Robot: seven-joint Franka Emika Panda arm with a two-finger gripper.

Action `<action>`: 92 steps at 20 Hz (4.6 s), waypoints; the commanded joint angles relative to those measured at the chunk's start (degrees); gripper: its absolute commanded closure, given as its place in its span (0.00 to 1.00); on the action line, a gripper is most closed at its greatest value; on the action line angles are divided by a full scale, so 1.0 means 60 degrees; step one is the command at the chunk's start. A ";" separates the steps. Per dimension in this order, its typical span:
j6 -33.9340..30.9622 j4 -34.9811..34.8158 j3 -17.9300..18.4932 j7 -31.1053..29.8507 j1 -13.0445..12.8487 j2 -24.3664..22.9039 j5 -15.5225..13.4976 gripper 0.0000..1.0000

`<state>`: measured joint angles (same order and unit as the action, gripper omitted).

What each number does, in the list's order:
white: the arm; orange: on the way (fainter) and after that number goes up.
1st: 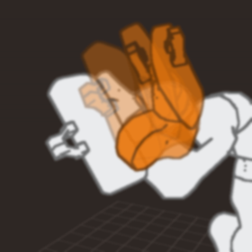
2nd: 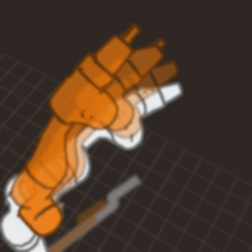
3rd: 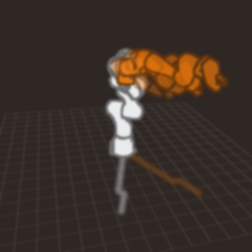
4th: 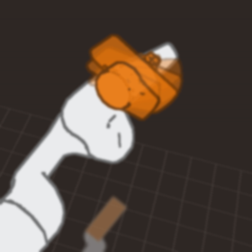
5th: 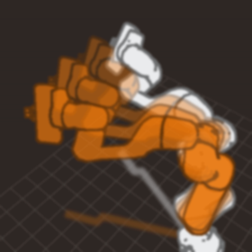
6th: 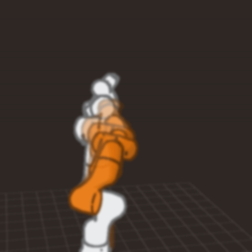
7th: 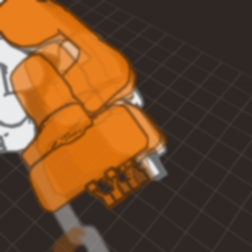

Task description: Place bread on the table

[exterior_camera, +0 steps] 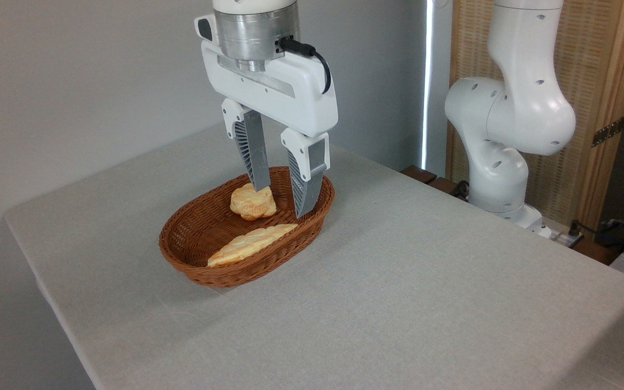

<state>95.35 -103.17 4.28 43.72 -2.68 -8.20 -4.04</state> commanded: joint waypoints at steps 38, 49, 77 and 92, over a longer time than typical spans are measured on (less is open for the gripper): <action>-0.0393 -0.0090 -0.1648 -0.3697 -0.0476 0.0634 0.0058 0.00; -0.0364 -0.0104 -0.3495 -0.9333 -0.0476 0.0663 0.0044 0.00; 0.3196 -0.2946 -0.4023 -1.0743 -0.1311 0.0707 -0.0264 0.00; 0.3050 -0.2961 -0.4184 -1.0582 -0.1297 0.0854 -0.0161 0.65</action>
<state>113.13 -120.63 -20.61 -20.27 -10.17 -3.29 -5.05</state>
